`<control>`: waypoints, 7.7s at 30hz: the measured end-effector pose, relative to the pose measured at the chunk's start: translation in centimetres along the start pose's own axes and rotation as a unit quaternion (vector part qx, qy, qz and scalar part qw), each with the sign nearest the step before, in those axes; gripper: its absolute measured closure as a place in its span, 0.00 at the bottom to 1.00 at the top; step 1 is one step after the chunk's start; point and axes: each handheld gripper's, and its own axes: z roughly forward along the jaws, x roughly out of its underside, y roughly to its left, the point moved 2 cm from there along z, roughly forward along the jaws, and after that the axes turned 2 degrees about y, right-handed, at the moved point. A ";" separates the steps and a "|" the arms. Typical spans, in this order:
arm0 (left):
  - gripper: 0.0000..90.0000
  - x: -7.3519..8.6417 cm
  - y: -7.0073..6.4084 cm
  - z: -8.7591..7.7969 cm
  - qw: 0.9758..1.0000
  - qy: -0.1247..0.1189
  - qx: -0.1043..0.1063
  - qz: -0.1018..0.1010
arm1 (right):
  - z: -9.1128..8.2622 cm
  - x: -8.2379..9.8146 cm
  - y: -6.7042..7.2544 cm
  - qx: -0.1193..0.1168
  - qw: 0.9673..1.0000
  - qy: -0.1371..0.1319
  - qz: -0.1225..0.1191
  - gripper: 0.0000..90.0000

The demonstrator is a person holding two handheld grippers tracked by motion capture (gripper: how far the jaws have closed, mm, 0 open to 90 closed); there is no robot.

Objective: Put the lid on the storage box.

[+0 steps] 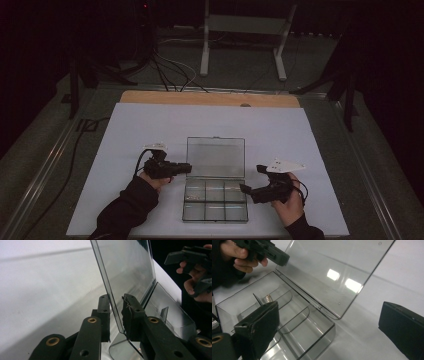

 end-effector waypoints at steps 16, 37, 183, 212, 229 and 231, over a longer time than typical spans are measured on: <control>0.93 0.1 -0.4 -0.6 0.998 -0.012 0.002 0.063 | 0.0 0.1 -0.1 -0.005 1.000 0.001 0.006 0.03; 0.95 0.6 -1.2 -1.0 0.985 -0.027 -0.016 0.170 | -0.6 0.5 0.2 -0.032 0.999 -0.014 0.009 0.06; 0.01 5.9 -2.6 -6.8 0.984 -0.010 0.013 0.175 | -1.1 3.2 3.2 -0.028 0.996 0.065 0.048 1.00; 0.01 6.0 -2.5 -6.7 0.984 -0.013 0.021 0.174 | -1.2 3.6 4.2 0.095 0.991 0.094 -0.022 1.00; 0.01 5.6 -2.5 -6.8 0.983 -0.018 0.017 0.180 | -2.4 2.9 1.1 0.034 0.999 0.022 0.015 0.30; 0.01 5.8 -2.5 -6.9 0.983 -0.019 0.019 0.179 | -2.5 2.9 1.1 0.006 1.000 0.020 0.009 0.14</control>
